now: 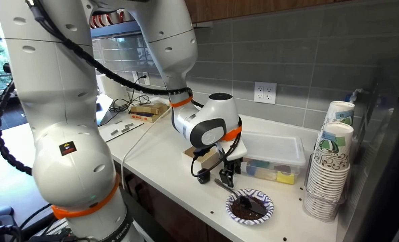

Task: Remove the coffee pod from the brown box, then put the black object in the brown box

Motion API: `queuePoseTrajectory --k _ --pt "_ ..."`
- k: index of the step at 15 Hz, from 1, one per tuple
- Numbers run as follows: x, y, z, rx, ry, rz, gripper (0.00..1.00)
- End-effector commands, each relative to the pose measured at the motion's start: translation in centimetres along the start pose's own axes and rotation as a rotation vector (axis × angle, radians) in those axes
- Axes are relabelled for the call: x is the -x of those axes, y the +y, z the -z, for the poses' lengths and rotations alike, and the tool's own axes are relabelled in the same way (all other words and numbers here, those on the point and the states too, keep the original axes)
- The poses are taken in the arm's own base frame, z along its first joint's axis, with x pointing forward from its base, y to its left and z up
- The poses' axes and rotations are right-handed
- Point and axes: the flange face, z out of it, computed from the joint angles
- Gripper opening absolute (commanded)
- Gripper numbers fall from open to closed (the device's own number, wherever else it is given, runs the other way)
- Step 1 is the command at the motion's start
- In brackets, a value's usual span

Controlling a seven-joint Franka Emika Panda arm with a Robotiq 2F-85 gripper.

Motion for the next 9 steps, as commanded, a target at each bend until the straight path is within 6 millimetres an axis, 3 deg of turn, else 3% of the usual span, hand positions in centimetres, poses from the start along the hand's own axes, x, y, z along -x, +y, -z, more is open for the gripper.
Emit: queuePoseTrajectory --k 1,5,9 --pt "-0.7 -0.6 1.7 -0.043 -0.003 0.007 1.00" --pt "-1.0 -1.3 3.7 -0.059 -0.037 0.062 1.00" --pt "0.5 -1.3 5.9 -0.080 -0.140 0.145 1.00"
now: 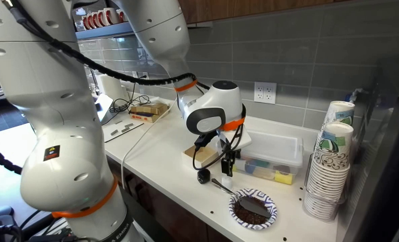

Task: Remove the coffee pod from the brown box, then put the black object in the brown box

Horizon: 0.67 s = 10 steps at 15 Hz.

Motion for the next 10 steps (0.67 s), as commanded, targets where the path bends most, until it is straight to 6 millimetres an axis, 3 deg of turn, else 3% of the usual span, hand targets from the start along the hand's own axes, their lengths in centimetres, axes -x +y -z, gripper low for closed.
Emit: queuePoseTrajectory --k 1,5,10 --pt "1.5 0.1 2.5 -0.028 -0.099 0.074 1.00" --pt "2.2 0.1 2.7 -0.018 -0.190 0.112 1.00" --pt "4.9 -0.1 1.4 0.048 -0.272 0.171 1.00"
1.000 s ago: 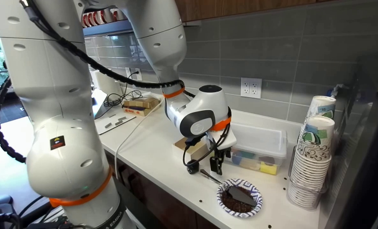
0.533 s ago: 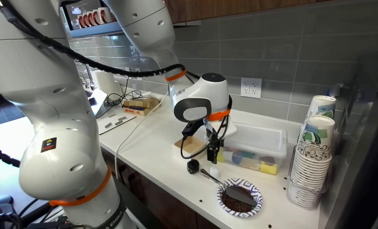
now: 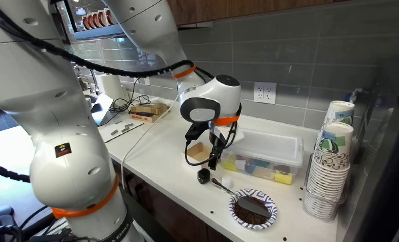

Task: Remove the coffee pod from the brown box, then put the black object in the brown box

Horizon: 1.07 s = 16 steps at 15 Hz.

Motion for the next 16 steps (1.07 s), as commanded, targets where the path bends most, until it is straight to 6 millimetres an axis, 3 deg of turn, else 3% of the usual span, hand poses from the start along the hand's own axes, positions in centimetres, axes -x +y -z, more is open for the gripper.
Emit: queuePoseTrajectory --k 1,7,16 --pt "1.8 -0.7 -0.5 0.029 -0.046 0.046 1.00" --pt "3.0 -0.9 -3.2 0.070 -0.021 0.082 1.00" --pt "3.5 1.1 -9.2 0.142 0.042 0.104 1.00"
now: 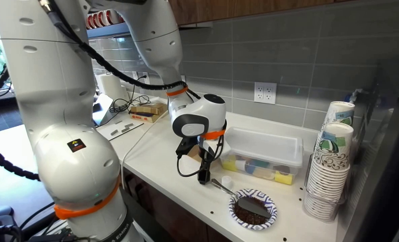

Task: Remove the coffee pod from the brown box, then put the black object in the brown box

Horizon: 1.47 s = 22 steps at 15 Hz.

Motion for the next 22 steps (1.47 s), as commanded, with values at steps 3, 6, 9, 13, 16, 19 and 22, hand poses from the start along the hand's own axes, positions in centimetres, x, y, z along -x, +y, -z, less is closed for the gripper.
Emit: queuePoseTrajectory --k 3,6,9,13,16,19,22 --pt "0.6 0.5 -2.9 0.021 0.064 0.009 0.68" --pt "1.1 0.3 -3.3 0.010 0.091 0.011 0.42" --pt "1.5 -0.3 -2.7 -0.013 0.127 0.030 0.23" --pt "1.9 -1.1 -2.0 -0.028 0.148 0.058 0.16" --pt "1.0 -1.1 -1.7 -0.004 0.161 0.079 0.14" --pt "-0.4 -0.6 -1.4 0.040 0.209 0.102 0.14" --pt "-1.4 -0.4 -0.5 0.087 0.247 0.105 0.14"
